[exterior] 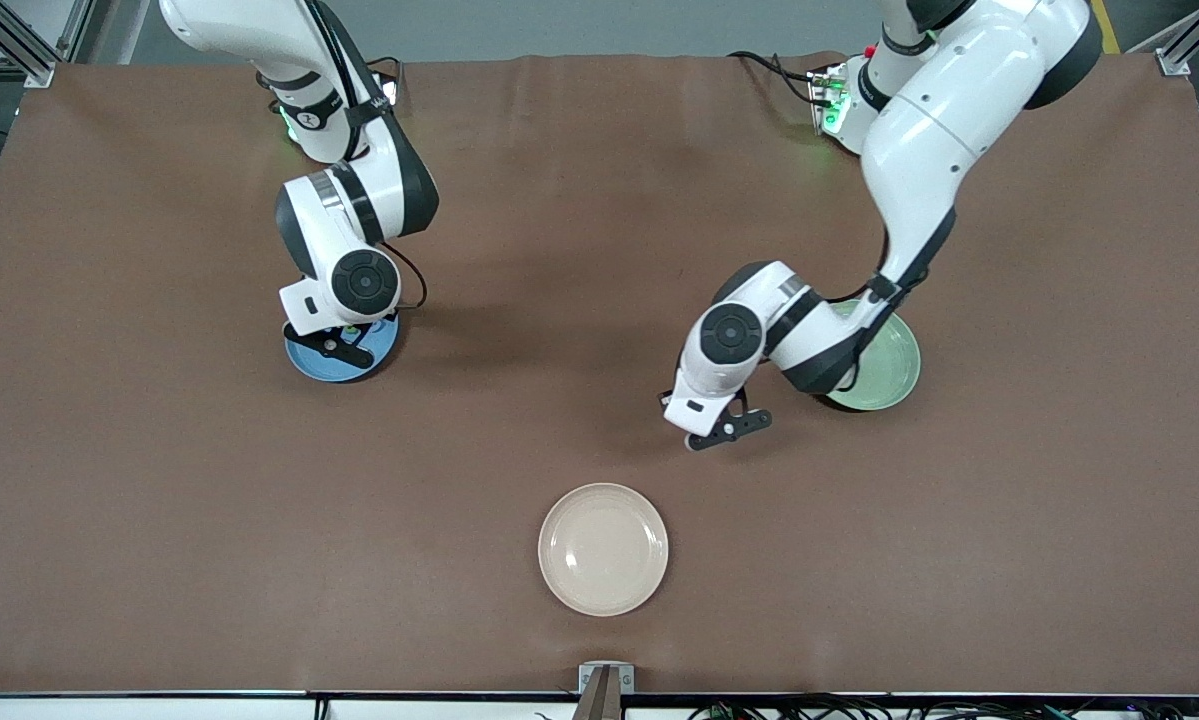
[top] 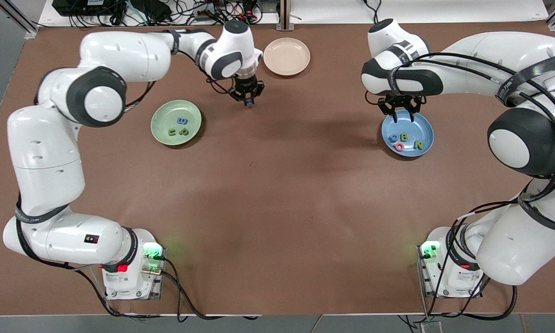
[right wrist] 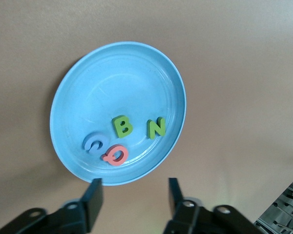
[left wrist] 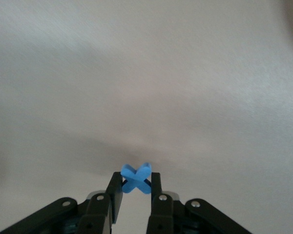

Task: Sort uppercase to blue plate, lowercase to green plate
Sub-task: 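Place the C on the blue plate while the left gripper carries x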

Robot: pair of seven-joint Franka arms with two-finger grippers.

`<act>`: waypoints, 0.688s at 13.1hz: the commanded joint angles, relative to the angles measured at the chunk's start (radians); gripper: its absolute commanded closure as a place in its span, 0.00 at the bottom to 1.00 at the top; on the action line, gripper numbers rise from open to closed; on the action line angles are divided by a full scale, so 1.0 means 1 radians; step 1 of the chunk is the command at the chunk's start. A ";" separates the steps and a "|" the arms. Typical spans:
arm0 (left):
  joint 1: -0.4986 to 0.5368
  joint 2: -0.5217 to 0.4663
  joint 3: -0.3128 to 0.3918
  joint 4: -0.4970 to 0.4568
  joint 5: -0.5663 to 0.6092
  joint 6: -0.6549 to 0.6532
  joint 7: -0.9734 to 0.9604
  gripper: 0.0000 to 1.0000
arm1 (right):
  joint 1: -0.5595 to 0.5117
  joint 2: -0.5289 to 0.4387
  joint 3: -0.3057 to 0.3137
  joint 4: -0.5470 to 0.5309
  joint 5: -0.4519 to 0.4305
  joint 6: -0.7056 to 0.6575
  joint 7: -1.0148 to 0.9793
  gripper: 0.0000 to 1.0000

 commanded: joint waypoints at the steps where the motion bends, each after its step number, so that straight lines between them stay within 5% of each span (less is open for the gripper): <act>1: 0.135 -0.163 -0.052 -0.196 -0.012 -0.002 0.129 0.99 | -0.047 -0.059 0.008 -0.005 0.025 0.005 -0.002 0.00; 4: 0.336 -0.287 -0.147 -0.361 -0.011 -0.002 0.284 0.99 | -0.098 -0.090 0.010 0.001 0.056 0.050 -0.034 0.00; 9: 0.746 -0.366 -0.336 -0.559 0.058 0.022 0.583 0.99 | -0.214 -0.134 0.002 0.057 0.104 0.029 -0.397 0.00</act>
